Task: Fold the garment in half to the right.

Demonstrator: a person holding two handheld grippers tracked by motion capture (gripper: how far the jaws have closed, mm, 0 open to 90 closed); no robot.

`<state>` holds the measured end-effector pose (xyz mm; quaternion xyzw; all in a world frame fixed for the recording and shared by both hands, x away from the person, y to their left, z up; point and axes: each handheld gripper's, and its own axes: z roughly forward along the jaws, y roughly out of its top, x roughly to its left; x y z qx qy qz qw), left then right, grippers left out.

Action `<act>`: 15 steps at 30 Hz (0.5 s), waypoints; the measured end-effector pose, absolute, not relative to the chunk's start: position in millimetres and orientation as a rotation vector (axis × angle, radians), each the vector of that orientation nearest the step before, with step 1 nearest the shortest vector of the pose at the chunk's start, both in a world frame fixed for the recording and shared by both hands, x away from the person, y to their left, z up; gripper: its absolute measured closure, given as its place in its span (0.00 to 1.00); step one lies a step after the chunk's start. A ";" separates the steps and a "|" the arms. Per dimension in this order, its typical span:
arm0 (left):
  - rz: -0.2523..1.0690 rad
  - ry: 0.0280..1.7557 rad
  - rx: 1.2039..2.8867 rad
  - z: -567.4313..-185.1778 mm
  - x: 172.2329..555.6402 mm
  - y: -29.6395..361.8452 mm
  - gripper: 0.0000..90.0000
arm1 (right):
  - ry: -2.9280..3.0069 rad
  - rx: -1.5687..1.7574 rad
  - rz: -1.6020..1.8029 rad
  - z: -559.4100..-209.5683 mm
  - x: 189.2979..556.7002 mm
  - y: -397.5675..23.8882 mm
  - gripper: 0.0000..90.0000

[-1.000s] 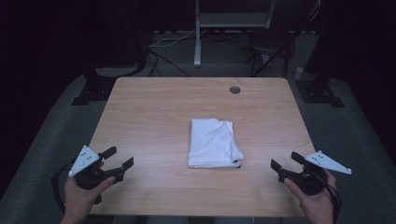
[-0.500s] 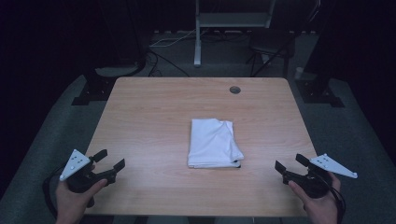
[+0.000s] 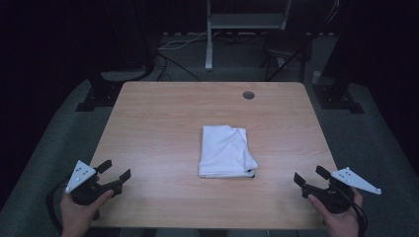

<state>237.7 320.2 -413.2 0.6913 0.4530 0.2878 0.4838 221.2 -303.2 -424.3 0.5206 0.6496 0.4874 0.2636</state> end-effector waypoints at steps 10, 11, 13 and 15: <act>0.702 1.112 1.688 -419.6 241.3 318.6 0.24 | 1.757 1.418 1.316 -429.6 222.2 -303.5 0.15; 0.701 1.112 1.686 -420.1 241.6 318.2 0.24 | 1.757 1.418 1.316 -429.6 222.2 -303.5 0.15; 0.704 1.114 1.688 -420.9 242.6 317.9 0.24 | 1.757 1.416 1.311 -430.1 222.6 -303.8 0.15; 0.704 1.114 1.685 -421.4 243.3 317.8 0.24 | 1.756 1.420 1.308 -430.6 222.8 -304.1 0.15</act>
